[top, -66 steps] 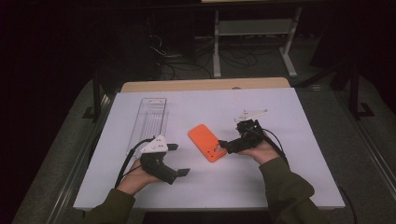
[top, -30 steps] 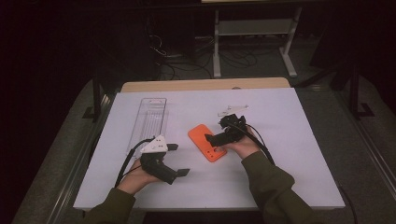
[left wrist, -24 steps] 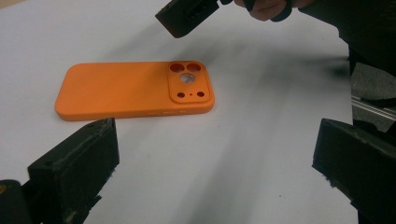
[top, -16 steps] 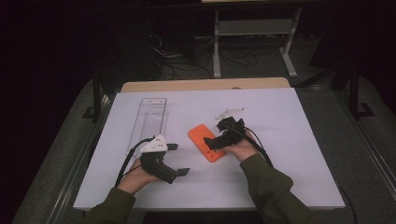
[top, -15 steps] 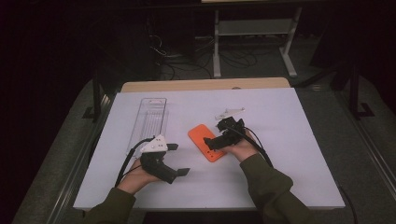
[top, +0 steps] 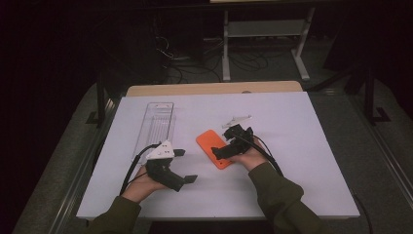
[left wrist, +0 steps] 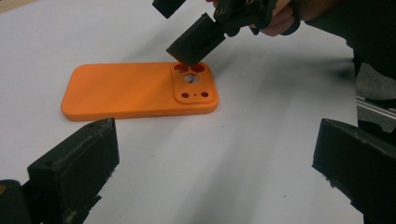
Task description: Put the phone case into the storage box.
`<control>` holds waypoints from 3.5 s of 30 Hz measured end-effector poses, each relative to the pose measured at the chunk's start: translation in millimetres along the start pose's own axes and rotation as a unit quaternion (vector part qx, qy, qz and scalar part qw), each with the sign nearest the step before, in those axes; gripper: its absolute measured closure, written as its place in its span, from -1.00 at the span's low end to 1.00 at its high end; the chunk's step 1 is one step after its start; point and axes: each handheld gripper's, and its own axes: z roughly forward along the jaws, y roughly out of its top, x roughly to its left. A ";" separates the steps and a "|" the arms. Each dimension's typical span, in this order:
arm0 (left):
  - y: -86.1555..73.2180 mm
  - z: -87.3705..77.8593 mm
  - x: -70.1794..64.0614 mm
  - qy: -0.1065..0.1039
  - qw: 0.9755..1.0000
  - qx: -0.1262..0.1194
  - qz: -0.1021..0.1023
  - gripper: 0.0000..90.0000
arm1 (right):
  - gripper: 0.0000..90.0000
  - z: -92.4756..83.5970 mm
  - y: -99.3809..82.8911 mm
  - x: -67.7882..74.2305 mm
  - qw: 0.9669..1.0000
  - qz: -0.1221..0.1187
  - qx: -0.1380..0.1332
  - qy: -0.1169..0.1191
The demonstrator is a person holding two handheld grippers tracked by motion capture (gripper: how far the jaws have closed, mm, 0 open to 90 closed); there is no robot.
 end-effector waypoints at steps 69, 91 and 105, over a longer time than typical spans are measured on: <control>-1.1 -0.1 0.3 -0.002 1.000 0.002 0.001 -1.00 | -0.74 36.3 -25.3 15.9 0.998 -0.030 0.044 -0.024; -1.3 -0.2 0.0 -0.002 1.000 0.001 -0.002 -1.00 | -0.67 34.6 -22.3 14.8 0.998 -0.023 0.055 -0.020; -1.2 -0.1 0.1 -0.002 1.000 0.000 -0.003 -1.00 | -0.67 24.2 -16.9 5.9 0.998 0.008 0.051 0.026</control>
